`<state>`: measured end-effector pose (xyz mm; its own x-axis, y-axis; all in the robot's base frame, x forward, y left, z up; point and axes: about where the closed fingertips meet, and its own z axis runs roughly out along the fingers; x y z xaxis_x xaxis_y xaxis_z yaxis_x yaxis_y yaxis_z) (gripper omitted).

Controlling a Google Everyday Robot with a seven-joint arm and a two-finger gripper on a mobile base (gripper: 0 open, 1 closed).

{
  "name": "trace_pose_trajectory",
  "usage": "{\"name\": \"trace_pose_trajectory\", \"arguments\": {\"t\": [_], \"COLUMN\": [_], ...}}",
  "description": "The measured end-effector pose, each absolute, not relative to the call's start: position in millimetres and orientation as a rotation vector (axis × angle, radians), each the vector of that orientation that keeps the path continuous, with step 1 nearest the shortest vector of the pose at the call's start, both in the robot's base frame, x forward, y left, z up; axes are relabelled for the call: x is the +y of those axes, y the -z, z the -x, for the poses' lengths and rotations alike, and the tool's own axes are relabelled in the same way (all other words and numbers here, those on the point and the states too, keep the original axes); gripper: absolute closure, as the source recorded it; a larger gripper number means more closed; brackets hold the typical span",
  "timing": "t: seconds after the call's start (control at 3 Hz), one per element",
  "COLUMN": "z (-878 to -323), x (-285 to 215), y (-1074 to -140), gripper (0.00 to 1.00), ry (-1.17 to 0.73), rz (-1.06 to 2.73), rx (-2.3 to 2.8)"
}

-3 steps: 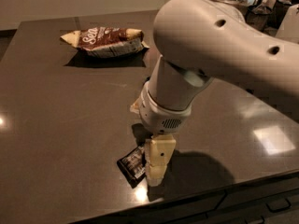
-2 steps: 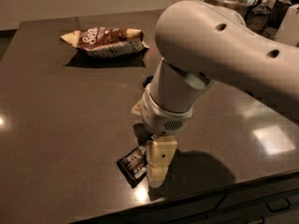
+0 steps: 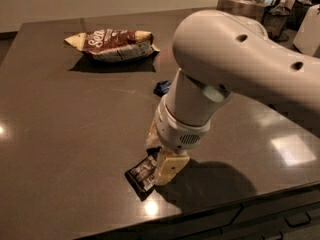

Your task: Move rxbar chocolate near rxbar blueberry

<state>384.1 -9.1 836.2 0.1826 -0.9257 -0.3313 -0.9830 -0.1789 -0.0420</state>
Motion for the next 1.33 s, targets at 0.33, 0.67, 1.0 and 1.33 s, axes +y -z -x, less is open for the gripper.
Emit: {"name": "trace_pose_trajectory", "arguments": {"t": [0.33, 0.67, 1.0, 1.33], "z": [-384.7, -396.0, -421.2, -452.2], "x": [-12.8, -18.0, -30.8, -49.4], "y": [-835.1, -846.6, -865.3, -879.1], "gripper": [0.64, 0.87, 1.00, 1.00], "ry": [-0.340, -0.325, -0.274, -0.197], "rz": [2.208, 2.191, 2.145, 2.083], "rx": [1.839, 1.856, 1.900, 1.952]}}
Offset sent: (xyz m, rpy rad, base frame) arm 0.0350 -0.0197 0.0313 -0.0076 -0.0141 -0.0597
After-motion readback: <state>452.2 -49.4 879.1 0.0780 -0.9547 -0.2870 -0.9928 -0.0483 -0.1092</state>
